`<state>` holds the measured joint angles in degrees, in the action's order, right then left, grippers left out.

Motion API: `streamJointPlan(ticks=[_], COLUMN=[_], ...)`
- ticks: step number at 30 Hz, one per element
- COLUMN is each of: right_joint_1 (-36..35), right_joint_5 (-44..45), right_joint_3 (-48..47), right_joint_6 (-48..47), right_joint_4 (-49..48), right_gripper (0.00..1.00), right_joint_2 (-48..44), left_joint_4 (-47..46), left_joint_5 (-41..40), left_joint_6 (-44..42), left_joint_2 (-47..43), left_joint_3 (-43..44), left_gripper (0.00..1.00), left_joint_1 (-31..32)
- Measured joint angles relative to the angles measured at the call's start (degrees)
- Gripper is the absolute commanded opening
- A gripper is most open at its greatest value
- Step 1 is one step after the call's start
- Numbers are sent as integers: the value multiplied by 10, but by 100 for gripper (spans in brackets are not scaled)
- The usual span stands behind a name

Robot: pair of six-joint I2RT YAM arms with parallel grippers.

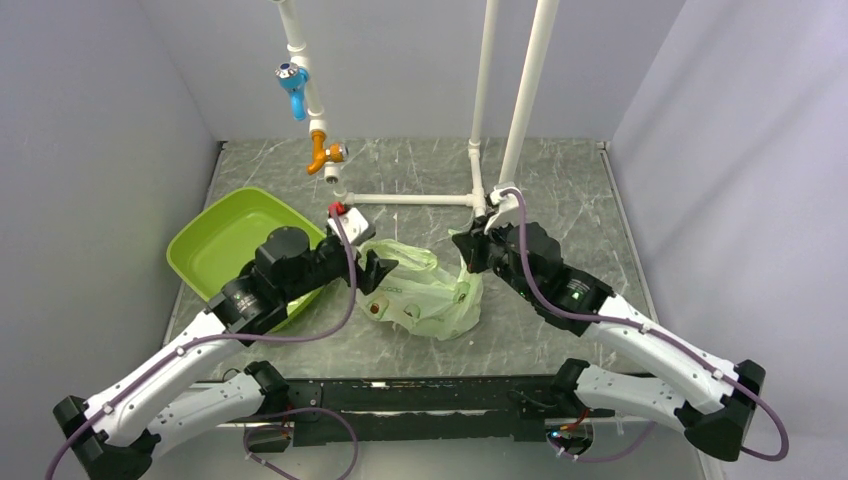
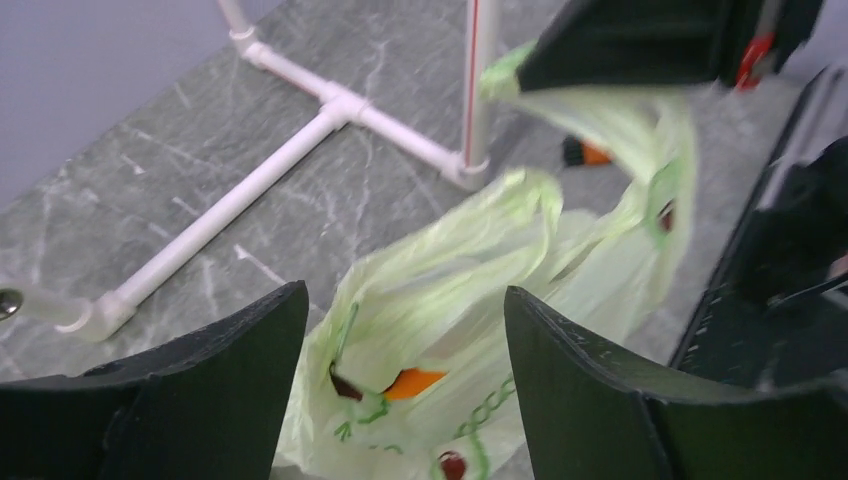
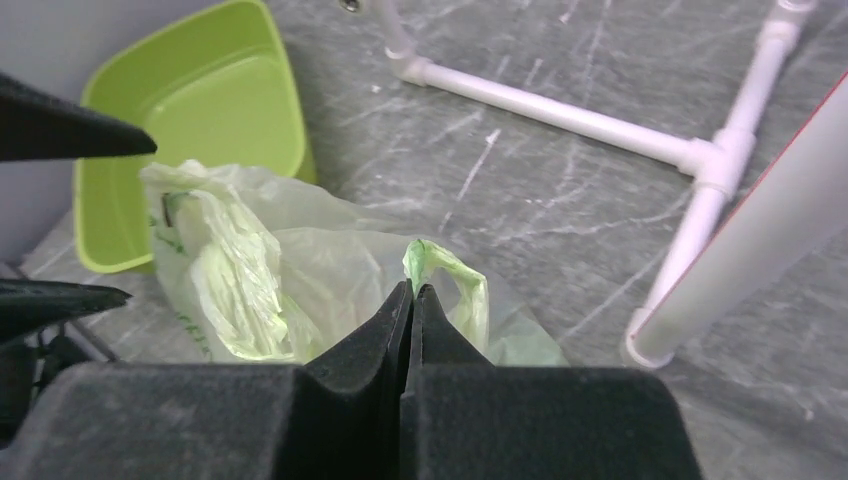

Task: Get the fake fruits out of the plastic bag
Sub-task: Adjust the plastic bag at the center of the board.

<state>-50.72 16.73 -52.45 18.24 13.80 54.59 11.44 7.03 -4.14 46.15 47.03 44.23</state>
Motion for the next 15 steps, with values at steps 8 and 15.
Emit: streamJointPlan(ticks=[8,15], right_joint_1=[0,0], right_joint_5=[-64,-90], right_joint_3=[42,61], right_joint_6=[5,9], right_joint_4=[-40,-47], right_gripper=[0,0], right_joint_2=[-23,-41], left_joint_4=[97,229], left_joint_5=[14,114], left_joint_6=[122,-1], left_joint_2=[43,167], left_joint_3=[162,295], left_gripper=[86,99], left_joint_1=[4,44])
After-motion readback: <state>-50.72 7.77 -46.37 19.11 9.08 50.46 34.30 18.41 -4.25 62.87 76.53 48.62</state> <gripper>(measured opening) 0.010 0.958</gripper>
